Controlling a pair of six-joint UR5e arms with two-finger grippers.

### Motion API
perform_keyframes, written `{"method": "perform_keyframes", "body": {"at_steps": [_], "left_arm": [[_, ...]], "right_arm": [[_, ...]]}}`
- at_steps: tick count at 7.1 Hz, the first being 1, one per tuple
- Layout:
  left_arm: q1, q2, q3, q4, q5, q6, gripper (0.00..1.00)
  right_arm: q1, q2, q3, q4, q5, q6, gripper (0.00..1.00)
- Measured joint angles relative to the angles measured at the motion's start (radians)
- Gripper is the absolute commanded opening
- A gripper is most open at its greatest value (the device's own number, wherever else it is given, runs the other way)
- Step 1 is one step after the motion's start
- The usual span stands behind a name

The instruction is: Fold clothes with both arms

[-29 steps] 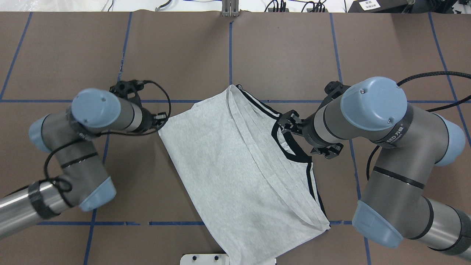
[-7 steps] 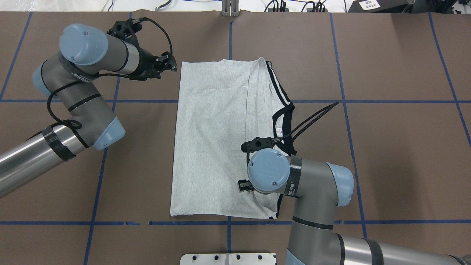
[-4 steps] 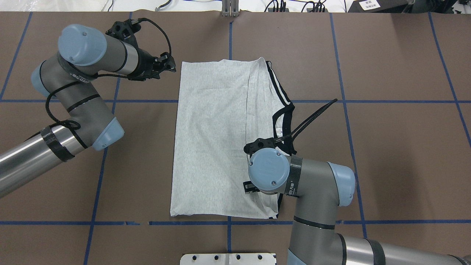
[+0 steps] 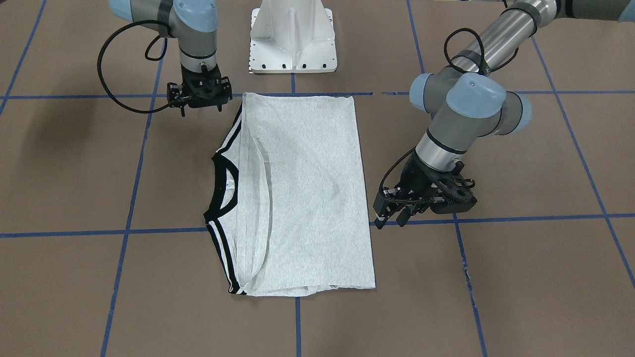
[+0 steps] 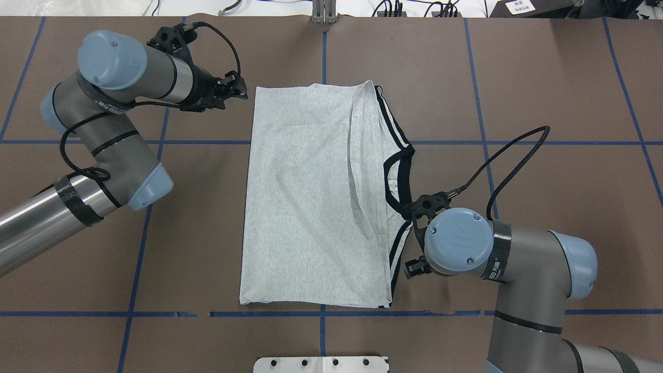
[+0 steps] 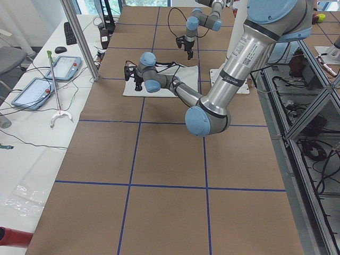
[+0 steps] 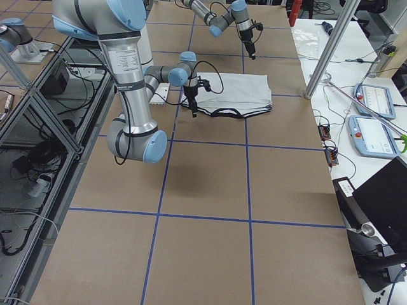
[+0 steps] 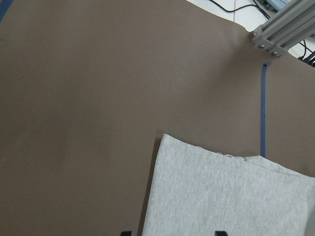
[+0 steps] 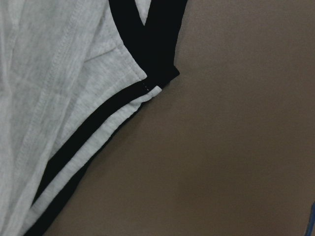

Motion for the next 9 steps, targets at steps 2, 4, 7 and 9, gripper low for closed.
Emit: {"method": "perform_keyframes", "body": {"at_steps": [2,4,7,9], "left_arm": [[-0.002,0.008,-0.015,0.006,-0.01,0.0,0.64],[-0.002,0.027,-0.05,0.027,-0.013,0.0,0.64],[-0.001,0.034,-0.077,0.054,-0.014,-0.001,0.64],[-0.001,0.034,-0.079,0.056,-0.014,-0.001,0.64]], "right_arm": [[0.029,0.103,-0.07,0.005,-0.001,0.003,1.0],[0.056,0.224,-0.194,0.022,-0.003,0.01,1.0],[0.079,0.349,-0.431,0.171,-0.009,0.038,1.0],[0.108,0.368,-0.476,0.184,-0.009,0.033,1.0]]}}
